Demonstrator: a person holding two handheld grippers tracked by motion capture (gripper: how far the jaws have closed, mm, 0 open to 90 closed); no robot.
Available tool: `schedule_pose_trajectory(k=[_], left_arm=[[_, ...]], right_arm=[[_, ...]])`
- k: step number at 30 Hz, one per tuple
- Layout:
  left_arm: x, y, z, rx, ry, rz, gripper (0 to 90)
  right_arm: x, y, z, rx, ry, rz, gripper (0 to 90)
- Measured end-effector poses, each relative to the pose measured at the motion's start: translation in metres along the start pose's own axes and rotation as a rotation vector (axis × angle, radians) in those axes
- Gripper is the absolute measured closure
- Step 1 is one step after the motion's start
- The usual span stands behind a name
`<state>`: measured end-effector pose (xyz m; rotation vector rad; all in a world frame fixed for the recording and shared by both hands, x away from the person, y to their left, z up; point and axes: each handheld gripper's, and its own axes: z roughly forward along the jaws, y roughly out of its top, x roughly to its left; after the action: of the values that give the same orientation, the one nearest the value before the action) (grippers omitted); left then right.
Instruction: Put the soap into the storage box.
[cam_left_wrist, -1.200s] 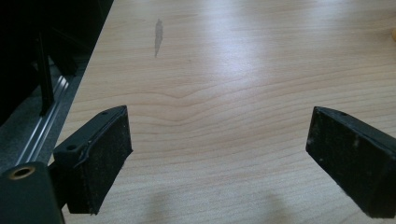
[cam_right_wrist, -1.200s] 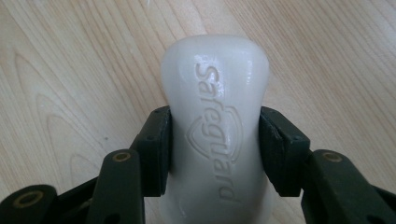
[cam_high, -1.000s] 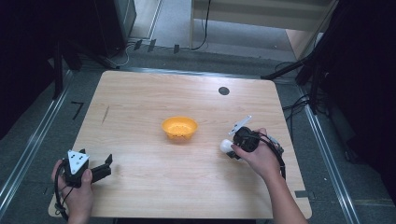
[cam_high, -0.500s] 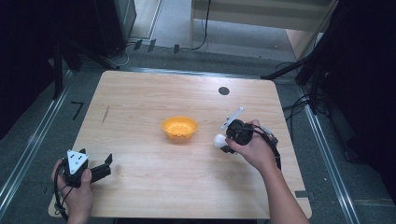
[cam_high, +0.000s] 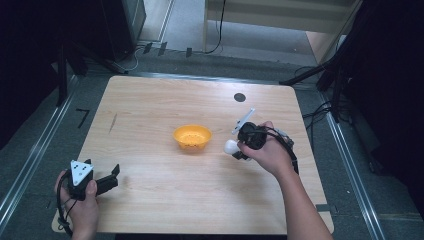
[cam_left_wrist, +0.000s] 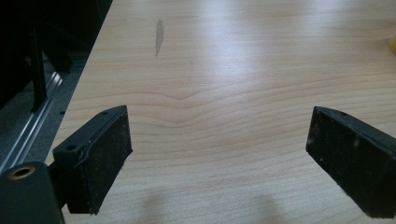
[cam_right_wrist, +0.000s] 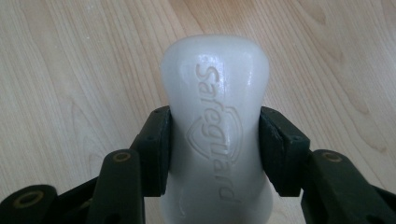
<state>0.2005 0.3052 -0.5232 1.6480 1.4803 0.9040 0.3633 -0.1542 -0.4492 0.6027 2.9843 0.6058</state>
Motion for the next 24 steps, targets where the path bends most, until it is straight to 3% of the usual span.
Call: schedule_pose_trajectory(k=[7,10,18,24], left_arm=[[0.000,-0.001,-0.002,-0.013,-0.005,0.007,6.9],[-0.001,-0.001,-0.002,-0.018,-0.009,0.010,6.9],[-0.001,-0.001,-0.003,-0.013,-0.008,0.012,6.9],[-0.001,-0.001,-0.002,-0.010,-0.007,0.013,6.9]], right_arm=[[-0.001,0.005,-0.003,-0.005,0.001,-0.014,50.1],[-0.002,0.008,-0.003,-0.019,0.040,-0.034,50.1],[-0.002,0.018,-0.002,-0.014,0.060,-0.064,50.0],[-0.004,0.027,-0.001,-0.003,0.056,-0.085,50.0]])
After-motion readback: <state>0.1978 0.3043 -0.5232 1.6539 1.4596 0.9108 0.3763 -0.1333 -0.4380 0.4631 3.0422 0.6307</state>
